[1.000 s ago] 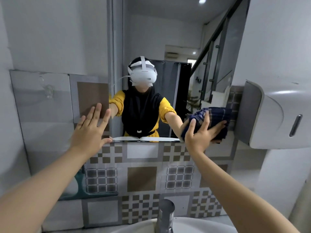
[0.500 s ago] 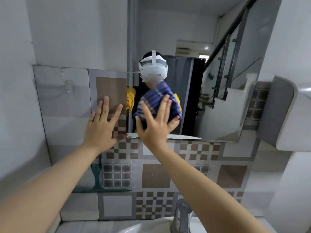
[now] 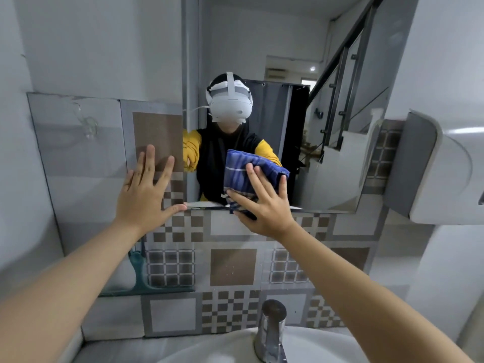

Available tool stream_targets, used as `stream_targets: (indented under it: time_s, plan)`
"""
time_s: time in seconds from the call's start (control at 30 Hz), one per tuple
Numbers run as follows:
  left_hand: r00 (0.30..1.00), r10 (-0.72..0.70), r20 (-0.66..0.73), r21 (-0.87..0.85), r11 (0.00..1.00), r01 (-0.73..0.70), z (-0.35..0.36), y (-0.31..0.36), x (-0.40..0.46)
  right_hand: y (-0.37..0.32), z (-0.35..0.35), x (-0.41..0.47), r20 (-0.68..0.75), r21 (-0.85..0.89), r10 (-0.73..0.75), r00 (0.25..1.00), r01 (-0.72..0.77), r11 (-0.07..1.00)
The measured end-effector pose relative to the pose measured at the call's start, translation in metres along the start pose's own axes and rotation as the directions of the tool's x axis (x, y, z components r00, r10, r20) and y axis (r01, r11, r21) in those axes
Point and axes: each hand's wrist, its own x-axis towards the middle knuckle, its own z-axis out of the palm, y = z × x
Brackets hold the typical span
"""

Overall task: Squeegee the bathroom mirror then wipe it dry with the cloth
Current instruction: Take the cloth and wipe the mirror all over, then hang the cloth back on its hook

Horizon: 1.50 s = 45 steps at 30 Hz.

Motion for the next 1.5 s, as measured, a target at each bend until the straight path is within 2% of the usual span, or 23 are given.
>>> stream_targets:
  time_s: [0.13, 0.2, 0.23, 0.3, 0.4, 0.53, 0.6, 0.77, 0.93, 1.0, 1.07, 1.13, 1.23, 1.33, 1.4, 1.5]
  plan:
    - [1.0, 0.003, 0.006, 0.001, 1.0, -0.003, -0.001, 0.001, 0.0, 0.053, -0.015, -0.043, -0.006, -0.08, 0.176, 0.984, -0.176, 0.981]
    - [1.0, -0.005, 0.004, -0.001, 1.0, 0.005, -0.001, 0.003, 0.0, 0.075, -0.023, -0.069, 0.028, -0.031, 0.34, 0.94, -0.339, 0.94]
    - [1.0, -0.007, 0.003, -0.002, 1.0, 0.007, -0.001, 0.004, 0.0, 0.082, -0.027, -0.081, 0.072, 0.022, 0.44, 0.895, -0.443, 0.896]
    - [1.0, -0.012, 0.004, -0.001, 1.0, 0.013, -0.001, 0.005, 0.0, 0.086, -0.033, -0.097, 0.162, 0.101, 0.644, 0.748, -0.662, 0.743]
    - [1.0, -0.022, 0.01, 0.012, 1.0, 0.021, -0.002, 0.007, 0.0, 0.065, -0.032, -0.091, 0.148, 0.177, 0.847, 0.511, -0.856, 0.485]
    - [0.999, -0.029, 0.023, 0.023, 0.999, 0.028, -0.003, 0.009, 0.0, 0.021, -0.022, -0.046, 0.13, 0.373, 0.973, 0.19, -0.919, 0.129]
    - [0.999, -0.024, 0.037, 0.024, 0.999, 0.023, -0.004, 0.009, 0.0, -0.001, -0.018, -0.026, 0.165, 0.414, 0.977, 0.134, -0.909, 0.055]
    - [0.995, 0.0, 0.102, 0.048, 0.999, -0.005, -0.016, 0.005, 0.001, -0.059, -0.011, 0.017, 0.272, 0.516, 0.945, 0.178, -0.857, 0.013]
    - [0.986, 0.02, 0.166, 0.007, 1.0, -0.022, -0.035, 0.005, 0.0, -0.12, -0.003, 0.04, 0.346, 0.518, 0.896, 0.278, -0.853, 0.065]
    - [0.977, 0.008, 0.213, -0.068, 0.998, 0.007, -0.041, 0.003, -0.002, -0.14, 0.001, 0.047, 0.368, 0.513, 0.876, 0.313, -0.854, 0.089]
    - [0.962, -0.015, 0.271, -0.237, 0.968, 0.081, -0.048, 0.001, -0.008, -0.159, 0.004, 0.054, 0.387, 0.521, 0.852, 0.353, -0.846, 0.114]
    - [0.946, -0.052, 0.32, -0.451, 0.87, 0.2, -0.057, -0.001, -0.016, -0.178, 0.004, 0.06, 0.405, 0.553, 0.813, 0.418, -0.82, 0.146]
    - [0.908, -0.117, 0.403, -0.672, 0.636, 0.38, -0.068, -0.007, -0.023, -0.2, -0.004, 0.07, 0.463, 0.617, 0.721, 0.515, -0.772, 0.154]
    - [0.864, -0.145, 0.483, -0.755, 0.431, 0.495, -0.071, -0.017, -0.023, -0.204, -0.013, 0.074, 0.506, 0.666, 0.622, 0.598, -0.729, 0.159]
    - [0.844, -0.159, 0.512, -0.761, 0.371, 0.532, -0.071, -0.023, -0.025, -0.2, -0.019, 0.074, 0.5, 0.707, 0.574, 0.648, -0.688, 0.161]
    - [0.829, -0.174, 0.531, -0.768, 0.314, 0.558, -0.069, -0.029, -0.027, -0.193, -0.032, 0.076, 0.572, 0.733, 0.497, 0.653, -0.678, 0.048]
